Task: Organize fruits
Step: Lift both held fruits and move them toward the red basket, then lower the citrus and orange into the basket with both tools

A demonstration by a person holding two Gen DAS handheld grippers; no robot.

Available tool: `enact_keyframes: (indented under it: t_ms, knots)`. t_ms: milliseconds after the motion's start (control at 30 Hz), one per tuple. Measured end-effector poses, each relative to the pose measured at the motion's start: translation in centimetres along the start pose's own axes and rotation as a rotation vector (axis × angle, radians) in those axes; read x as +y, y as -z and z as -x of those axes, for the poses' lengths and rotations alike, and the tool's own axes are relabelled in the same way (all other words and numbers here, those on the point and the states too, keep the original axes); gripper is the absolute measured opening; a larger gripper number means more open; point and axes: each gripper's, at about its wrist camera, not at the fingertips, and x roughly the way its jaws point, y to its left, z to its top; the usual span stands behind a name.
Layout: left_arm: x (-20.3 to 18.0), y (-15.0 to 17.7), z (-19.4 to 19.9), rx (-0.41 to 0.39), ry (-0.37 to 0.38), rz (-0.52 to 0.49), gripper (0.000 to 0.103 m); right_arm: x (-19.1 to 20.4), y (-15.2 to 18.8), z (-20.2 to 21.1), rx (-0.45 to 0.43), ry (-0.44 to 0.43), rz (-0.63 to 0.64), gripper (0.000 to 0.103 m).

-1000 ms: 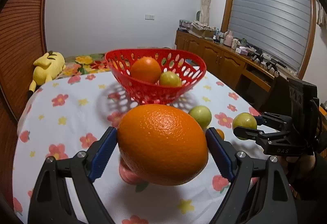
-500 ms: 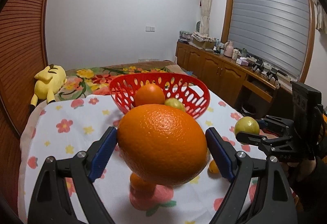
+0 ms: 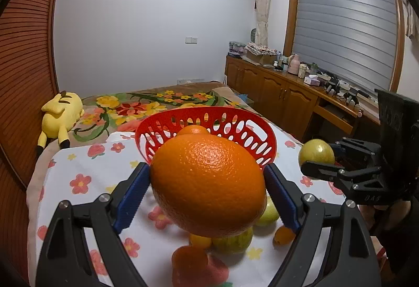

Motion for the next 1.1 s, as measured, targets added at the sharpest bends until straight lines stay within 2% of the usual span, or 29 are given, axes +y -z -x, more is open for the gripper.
enact_keyframes:
  t_ms: [400, 567, 1100]
  knots:
    - [-0.6, -1.5, -3.3, 0.034, 0.018, -0.014, 0.087, -1.9, -3.0, -1.8, -0.011, -0.005, -0.015, 0.057]
    - [-1.1, -1.8, -4.5, 0.055, 0.000, -0.033, 0.087, -2.1, -3.8, -2.6, -0.003, -0.005, -0.001, 0.057]
    - [-1.5, -2.0, -7.2, 0.097, -0.039, -0.050, 0.088, -3.5, -4.2, -4.8, 0.012, -0.005, -0.023, 0.057]
